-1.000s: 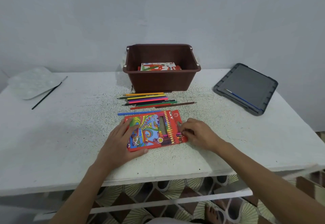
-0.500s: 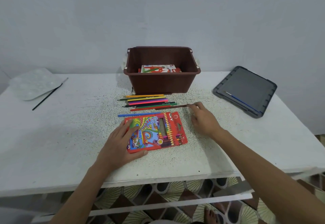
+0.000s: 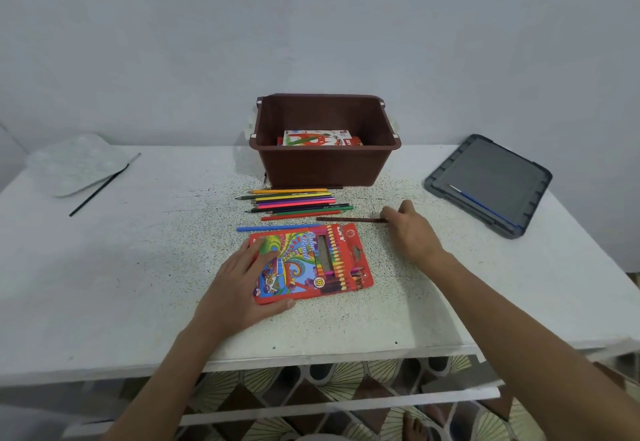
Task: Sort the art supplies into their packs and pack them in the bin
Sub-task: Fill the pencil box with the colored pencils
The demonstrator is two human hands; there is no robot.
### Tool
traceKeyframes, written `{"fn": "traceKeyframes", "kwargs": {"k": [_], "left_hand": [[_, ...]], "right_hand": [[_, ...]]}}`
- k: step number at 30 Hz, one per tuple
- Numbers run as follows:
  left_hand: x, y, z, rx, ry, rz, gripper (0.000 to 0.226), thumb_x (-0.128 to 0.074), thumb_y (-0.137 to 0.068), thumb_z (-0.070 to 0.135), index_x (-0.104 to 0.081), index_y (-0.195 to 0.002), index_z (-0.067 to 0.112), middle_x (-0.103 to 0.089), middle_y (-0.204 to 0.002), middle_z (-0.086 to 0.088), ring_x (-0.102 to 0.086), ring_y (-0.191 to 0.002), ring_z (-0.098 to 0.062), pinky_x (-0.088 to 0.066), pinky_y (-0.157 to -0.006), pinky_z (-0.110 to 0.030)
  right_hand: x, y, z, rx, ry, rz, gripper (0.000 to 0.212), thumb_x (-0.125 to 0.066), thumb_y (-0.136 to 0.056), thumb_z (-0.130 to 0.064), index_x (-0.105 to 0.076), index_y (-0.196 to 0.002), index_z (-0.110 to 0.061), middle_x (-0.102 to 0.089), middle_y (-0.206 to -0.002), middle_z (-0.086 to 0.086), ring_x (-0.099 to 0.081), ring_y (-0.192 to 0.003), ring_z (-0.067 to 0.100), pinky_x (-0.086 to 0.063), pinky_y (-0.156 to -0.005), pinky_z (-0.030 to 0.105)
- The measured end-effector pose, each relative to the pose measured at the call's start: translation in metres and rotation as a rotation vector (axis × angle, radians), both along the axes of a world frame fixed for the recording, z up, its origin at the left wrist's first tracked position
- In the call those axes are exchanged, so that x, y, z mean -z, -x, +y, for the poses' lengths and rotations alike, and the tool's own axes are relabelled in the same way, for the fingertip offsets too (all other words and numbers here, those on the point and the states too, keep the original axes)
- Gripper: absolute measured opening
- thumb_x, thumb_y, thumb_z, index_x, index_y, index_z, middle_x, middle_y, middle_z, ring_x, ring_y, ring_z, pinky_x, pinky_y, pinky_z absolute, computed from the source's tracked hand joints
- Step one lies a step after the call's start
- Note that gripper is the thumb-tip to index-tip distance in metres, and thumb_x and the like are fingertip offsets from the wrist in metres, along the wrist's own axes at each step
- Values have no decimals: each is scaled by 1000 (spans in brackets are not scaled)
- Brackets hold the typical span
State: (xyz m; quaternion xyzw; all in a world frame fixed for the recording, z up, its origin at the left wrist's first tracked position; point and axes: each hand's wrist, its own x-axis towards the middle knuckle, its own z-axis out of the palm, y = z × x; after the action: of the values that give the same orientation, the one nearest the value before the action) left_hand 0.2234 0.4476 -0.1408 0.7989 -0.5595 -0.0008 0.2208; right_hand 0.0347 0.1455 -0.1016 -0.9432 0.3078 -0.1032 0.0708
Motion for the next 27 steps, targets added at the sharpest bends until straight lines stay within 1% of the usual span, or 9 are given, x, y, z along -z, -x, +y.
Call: {"fn": "traceKeyframes", "kwargs": {"k": [4,6,9,13,17,19,21,23,27], "left_hand": [[-1,1,1,1,4,-6,97,-51,-72,86,-46,-141,18,-35,-155,-6,-32,-143,-29,-39,-107,-53],[-1,1,1,1,4,-5,97,-51,-72,86,-46,-142,18,-35,-155,-7,-32,-143,-28,-38,-107,-52],[-1,1,0,-2,-4,-2,97,-51,-72,86,-45,-142,19,-34,-155,-6,-30,-144,-28,-38,-107,-53],[0,0,1,-3,1,-6,98,-50,-72,86,-43,-143,19,-33,-156,-6,-30,-144,-27,-38,-107,-52],[1,0,0,-4,2,-4,98,-52,-72,85,-43,-144,19,-32,-156,-6,-29,-144,-27,-39,-107,-53],[1,0,0,-3,-1,-3,97,-52,-72,85,-42,-144,19,-32,-156,-6,-29,-145,-27,-39,-107,-53],[1,0,0,-1,-4,-4,97,-52,-72,85,-43,-144,20,-31,-157,-5,-27,-145,-26,-38,-108,-53],[1,0,0,1,-7,-7,97,-51,-73,85,-42,-144,20,-30,-158,-5,-25,-146,-25,-36,-109,-52],[1,0,0,5,8,-13,97,-51,-73,86,-44,-142,19,-33,-156,-7,-29,-144,-27,-39,-107,-53]], "right_hand": [[-2,9,-2,19,53,48,16,-44,-101,-13,-53,-113,-19,-45,-97,9,-49,-60,23,-35,-48,28],[-5,18,-7,29,80,63,16,-43,-101,-16,-51,-113,-22,-46,-97,8,-49,-58,22,-35,-44,26],[-11,34,-17,-3,118,63,14,-49,-100,-17,-53,-112,-23,-50,-97,8,-50,-54,22,-40,-41,27],[-21,58,-29,-145,166,99,14,-56,-98,-17,-58,-111,-22,-53,-95,9,-44,-46,20,-24,-38,19],[-26,76,-36,-192,225,174,19,-54,-97,-18,-58,-115,-24,-50,-96,6,-46,-53,21,-30,-39,23],[-27,80,-36,-210,261,187,23,-56,-95,-14,-58,-116,-24,-50,-94,7,-50,-63,23,-33,-39,25],[-29,81,-31,-234,297,179,28,-61,-90,-8,-60,-114,-22,-50,-90,7,-49,-68,23,-32,-39,25],[-32,80,-26,-275,337,152,32,-66,-84,-1,-63,-110,-20,-51,-86,8,-47,-67,22,-27,-41,24],[-33,73,-15,-362,347,97,33,-62,-82,6,-65,-106,-16,-49,-82,9,-45,-67,22,-28,-47,27]]}}
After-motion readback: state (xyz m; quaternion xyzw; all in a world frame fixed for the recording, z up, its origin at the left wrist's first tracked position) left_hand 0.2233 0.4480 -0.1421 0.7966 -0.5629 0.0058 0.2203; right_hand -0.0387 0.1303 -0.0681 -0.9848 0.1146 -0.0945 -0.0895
